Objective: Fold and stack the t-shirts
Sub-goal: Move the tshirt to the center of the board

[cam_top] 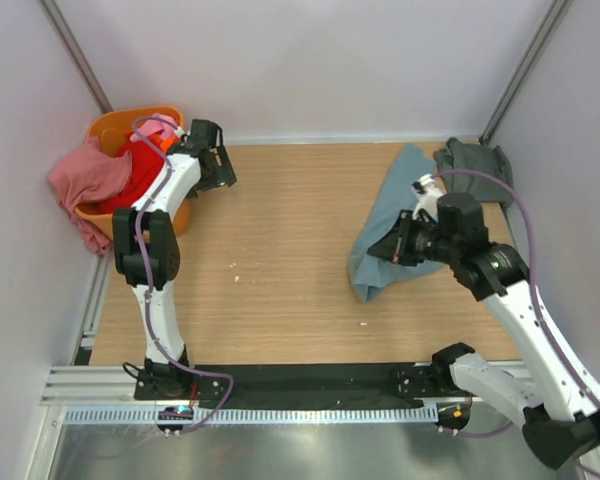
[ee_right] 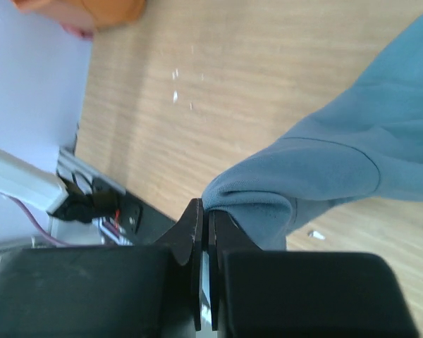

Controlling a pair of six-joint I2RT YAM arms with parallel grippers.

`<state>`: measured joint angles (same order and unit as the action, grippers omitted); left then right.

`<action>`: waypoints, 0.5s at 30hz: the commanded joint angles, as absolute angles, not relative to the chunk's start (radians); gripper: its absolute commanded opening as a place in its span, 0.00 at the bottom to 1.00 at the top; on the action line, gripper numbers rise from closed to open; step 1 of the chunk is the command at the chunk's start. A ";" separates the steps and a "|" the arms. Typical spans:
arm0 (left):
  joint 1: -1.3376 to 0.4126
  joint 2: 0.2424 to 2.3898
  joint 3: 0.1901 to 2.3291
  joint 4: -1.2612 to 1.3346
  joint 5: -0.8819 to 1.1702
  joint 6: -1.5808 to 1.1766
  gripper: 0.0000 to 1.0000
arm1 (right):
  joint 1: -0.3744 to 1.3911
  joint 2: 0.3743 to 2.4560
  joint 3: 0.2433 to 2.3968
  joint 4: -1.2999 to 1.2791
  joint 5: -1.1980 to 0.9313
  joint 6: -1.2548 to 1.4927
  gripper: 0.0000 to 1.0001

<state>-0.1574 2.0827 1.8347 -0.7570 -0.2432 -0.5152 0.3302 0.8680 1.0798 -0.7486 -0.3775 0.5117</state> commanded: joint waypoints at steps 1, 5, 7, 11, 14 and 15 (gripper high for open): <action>-0.091 1.985 1.790 -0.816 -0.302 -0.514 0.92 | 0.461 0.926 1.057 -0.667 -0.423 0.538 0.01; -0.100 1.893 1.746 -0.828 -0.275 -0.505 0.91 | 0.644 1.057 1.083 -0.690 -0.335 0.483 0.06; -0.109 1.830 1.718 -0.844 -0.253 -0.499 0.91 | 0.660 1.156 1.120 -0.742 -0.247 0.442 0.38; -0.146 1.711 1.672 -0.891 -0.225 -0.448 0.90 | 0.655 1.242 1.235 -0.822 -0.005 0.410 0.87; -0.201 1.577 1.582 -0.881 -0.235 -0.413 0.91 | 0.585 1.282 1.388 -0.836 0.179 0.385 0.99; -0.224 1.540 1.515 -0.865 -0.242 -0.411 0.92 | 0.545 1.298 1.435 -0.827 0.224 0.380 1.00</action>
<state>-0.1661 1.6596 1.6009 -0.8440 -0.2359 -0.4641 0.6262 1.3079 1.2640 -0.8448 -0.0231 0.4210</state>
